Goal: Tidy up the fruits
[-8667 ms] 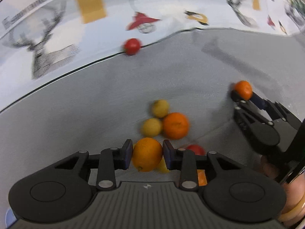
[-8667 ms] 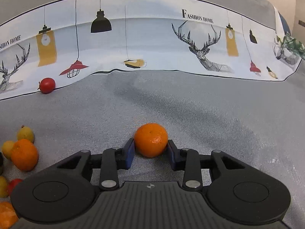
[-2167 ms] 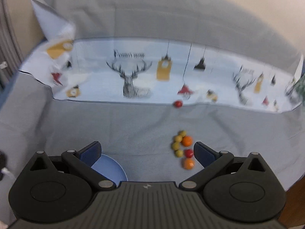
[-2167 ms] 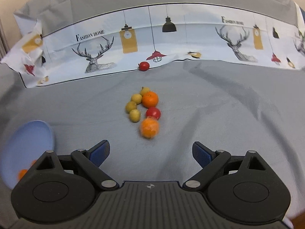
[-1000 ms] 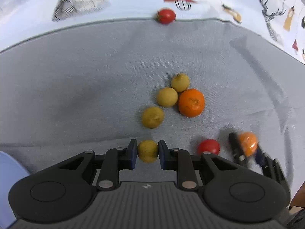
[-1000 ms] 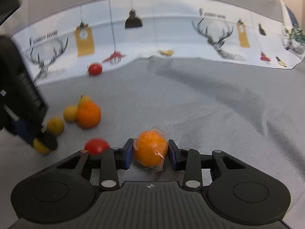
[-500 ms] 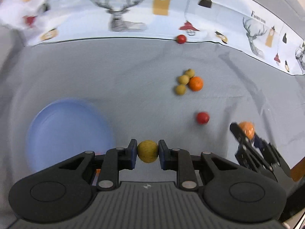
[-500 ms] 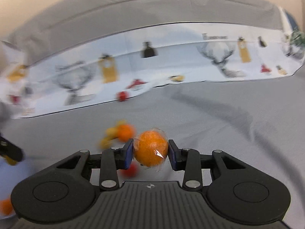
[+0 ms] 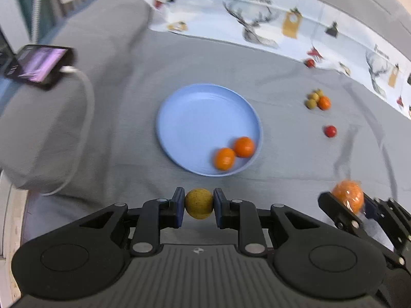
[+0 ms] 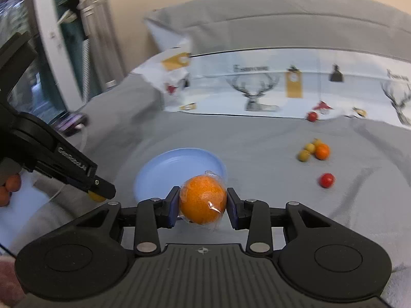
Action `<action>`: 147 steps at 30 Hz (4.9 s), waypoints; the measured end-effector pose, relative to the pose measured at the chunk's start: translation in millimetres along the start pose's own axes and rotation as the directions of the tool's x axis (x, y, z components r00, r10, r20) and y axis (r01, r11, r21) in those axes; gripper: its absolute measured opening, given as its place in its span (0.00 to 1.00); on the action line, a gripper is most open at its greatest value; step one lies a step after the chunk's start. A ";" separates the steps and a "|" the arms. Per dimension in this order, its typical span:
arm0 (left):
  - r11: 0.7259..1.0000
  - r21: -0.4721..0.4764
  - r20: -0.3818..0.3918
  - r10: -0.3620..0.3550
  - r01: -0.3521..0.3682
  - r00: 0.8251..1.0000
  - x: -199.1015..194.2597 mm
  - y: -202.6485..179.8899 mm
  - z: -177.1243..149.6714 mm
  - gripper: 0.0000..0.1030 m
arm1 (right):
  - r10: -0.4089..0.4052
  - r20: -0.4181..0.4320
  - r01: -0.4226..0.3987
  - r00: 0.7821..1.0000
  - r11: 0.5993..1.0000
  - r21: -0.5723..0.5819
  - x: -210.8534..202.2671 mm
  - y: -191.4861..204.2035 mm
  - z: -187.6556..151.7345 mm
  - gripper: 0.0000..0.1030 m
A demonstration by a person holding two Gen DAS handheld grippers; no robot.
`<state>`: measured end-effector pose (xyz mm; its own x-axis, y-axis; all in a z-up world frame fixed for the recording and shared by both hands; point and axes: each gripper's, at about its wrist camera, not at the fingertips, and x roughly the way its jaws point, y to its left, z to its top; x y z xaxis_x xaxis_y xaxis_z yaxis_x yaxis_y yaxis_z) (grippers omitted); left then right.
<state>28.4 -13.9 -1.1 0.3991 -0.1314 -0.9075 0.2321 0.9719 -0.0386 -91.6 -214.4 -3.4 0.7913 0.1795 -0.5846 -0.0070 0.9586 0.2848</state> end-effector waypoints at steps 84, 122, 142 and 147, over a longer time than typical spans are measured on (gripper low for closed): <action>0.989 0.058 0.019 0.138 -0.139 0.990 32.4 14.4 18.9 1.00 | 0.021 -0.306 0.020 0.952 0.991 0.131 86.6 18.2 34.4 0.93; 0.989 0.029 0.189 0.136 -0.144 0.973 -64.7 11.1 -67.8 1.00 | 0.026 -0.068 -0.024 0.997 0.999 0.029 -50.2 72.8 20.4 0.95; 0.985 0.047 0.086 0.160 -0.164 0.983 -26.2 -0.9 -45.9 1.00 | 0.003 -0.102 0.007 0.995 0.996 0.090 -26.1 43.5 18.7 0.95; 0.986 0.055 0.023 0.156 -0.157 0.987 5.4 -16.1 -18.3 1.00 | -0.074 -0.114 0.091 0.991 0.985 0.147 -5.0 2.4 13.8 0.95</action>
<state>10.6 -26.7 -13.1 0.4504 0.0177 -0.8926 0.2146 0.9684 0.1274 -87.2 -216.1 10.8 0.7147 0.1321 -0.6869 0.1546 0.9279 0.3392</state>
